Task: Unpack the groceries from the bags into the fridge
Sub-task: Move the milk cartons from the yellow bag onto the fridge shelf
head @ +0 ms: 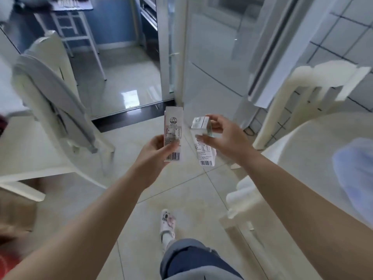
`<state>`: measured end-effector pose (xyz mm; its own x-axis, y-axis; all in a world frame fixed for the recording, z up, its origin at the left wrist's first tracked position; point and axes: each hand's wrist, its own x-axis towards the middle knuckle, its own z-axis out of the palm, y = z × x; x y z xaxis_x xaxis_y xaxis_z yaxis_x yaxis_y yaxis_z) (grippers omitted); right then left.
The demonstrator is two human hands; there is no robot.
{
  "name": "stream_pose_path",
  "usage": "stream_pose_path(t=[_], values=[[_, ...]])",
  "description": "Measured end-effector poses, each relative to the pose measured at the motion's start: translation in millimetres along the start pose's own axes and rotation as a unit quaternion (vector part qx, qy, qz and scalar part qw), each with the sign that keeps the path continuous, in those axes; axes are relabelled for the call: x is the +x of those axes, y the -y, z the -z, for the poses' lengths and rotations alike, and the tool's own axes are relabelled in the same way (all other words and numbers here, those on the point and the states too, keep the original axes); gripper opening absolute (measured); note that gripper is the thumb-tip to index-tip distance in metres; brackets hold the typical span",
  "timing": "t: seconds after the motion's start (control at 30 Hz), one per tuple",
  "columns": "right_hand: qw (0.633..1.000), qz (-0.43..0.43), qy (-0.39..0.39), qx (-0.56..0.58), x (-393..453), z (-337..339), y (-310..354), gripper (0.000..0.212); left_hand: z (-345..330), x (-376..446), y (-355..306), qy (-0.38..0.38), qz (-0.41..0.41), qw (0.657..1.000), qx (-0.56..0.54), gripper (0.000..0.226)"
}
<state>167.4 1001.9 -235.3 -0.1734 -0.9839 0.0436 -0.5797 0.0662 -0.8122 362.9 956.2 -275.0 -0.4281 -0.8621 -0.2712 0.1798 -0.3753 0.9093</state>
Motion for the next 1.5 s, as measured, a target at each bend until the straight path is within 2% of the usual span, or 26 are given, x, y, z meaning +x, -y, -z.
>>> stream_pose_path(t=[0.17,0.27,0.43,0.57,0.7,0.87,1.07,1.2,1.37,1.5], values=[[0.998,-0.006,0.008,0.055,112.2,-34.1,4.6,0.057,54.8,99.6,-49.2,0.014,0.006,0.999,0.032,0.046],[0.998,-0.010,0.008,0.062,171.8,-41.8,8.8,0.059,77.5,157.0,-78.1,0.010,-0.002,0.998,0.058,0.035],[0.998,-0.026,-0.022,0.045,253.8,-40.5,8.5,0.060,97.9,249.7,-114.1,0.022,-0.006,0.997,0.072,0.035],[0.996,-0.044,-0.072,0.041,318.2,-38.2,4.7,0.060,103.4,325.6,-144.0,0.095,-0.014,0.986,0.139,0.037],[0.986,-0.066,-0.151,0.040,384.9,-35.5,2.0,0.058,101.9,404.9,-174.3,0.188,-0.013,0.968,0.168,0.054],[0.965,-0.111,-0.229,0.063,444.2,-23.4,-0.4,0.049,93.1,499.6,-207.0,0.253,0.003,0.944,0.214,0.063],[0.937,-0.133,-0.316,0.065,501.7,24.4,-8.4,0.050,38.4,594.6,-241.8,0.322,-0.007,0.921,0.218,0.054],[0.924,-0.118,-0.360,0.062,548.8,80.6,-21.0,0.065,-24.5,656.7,-269.9,0.360,-0.060,0.902,0.231,0.056],[0.914,-0.062,-0.388,0.105,609.9,154.8,-23.6,0.084,-98.4,718.6,-309.7,0.362,-0.127,0.894,0.233,0.052],[0.901,-0.018,-0.412,0.135,662.1,222.8,-25.3,0.082,-159.2,768.8,-349.8,0.340,-0.187,0.899,0.204,0.055]])
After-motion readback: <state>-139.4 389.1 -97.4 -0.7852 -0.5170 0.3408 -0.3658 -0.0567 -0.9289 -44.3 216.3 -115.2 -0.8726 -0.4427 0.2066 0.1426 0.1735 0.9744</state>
